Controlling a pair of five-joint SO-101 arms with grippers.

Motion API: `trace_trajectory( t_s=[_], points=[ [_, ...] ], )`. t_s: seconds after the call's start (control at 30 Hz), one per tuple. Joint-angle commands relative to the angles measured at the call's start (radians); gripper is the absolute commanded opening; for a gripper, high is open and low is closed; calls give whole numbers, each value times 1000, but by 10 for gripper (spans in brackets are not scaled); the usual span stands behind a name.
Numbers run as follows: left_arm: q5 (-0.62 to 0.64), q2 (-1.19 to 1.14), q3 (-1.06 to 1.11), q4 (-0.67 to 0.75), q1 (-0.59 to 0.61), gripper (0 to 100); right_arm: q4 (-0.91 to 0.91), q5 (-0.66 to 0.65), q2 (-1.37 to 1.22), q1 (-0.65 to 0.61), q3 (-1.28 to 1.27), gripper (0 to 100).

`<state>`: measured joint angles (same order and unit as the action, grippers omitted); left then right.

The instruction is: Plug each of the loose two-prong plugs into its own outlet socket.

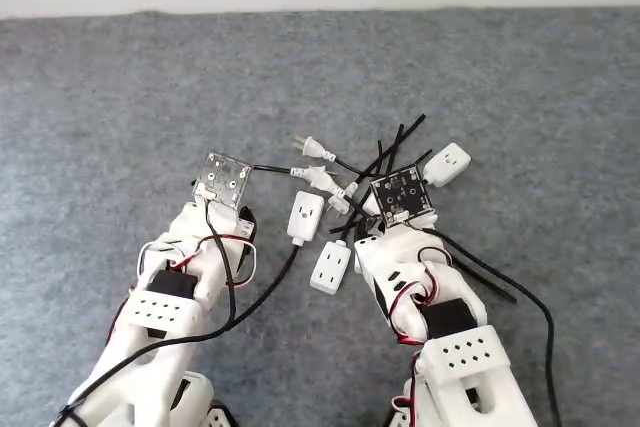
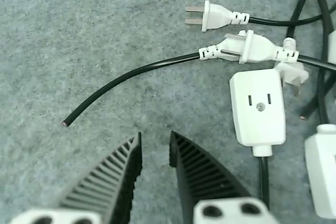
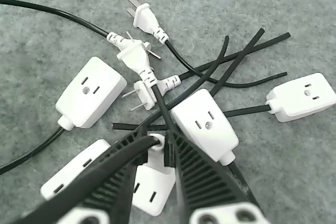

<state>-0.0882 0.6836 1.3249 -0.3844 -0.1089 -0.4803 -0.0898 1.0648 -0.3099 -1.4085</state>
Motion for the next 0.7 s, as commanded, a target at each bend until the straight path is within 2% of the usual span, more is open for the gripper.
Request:
trace_trajectory(
  t_s=[0.0,0.4,0.67],
  points=[
    [8,12,-13,26,6,79,30,-14,13,19,17,8],
    [8,12,-12,26,6,79,25,-12,10,13,6,8],
    [8,12,-4,28,6,79,58,-11,-182,15,81,8]
  ],
)
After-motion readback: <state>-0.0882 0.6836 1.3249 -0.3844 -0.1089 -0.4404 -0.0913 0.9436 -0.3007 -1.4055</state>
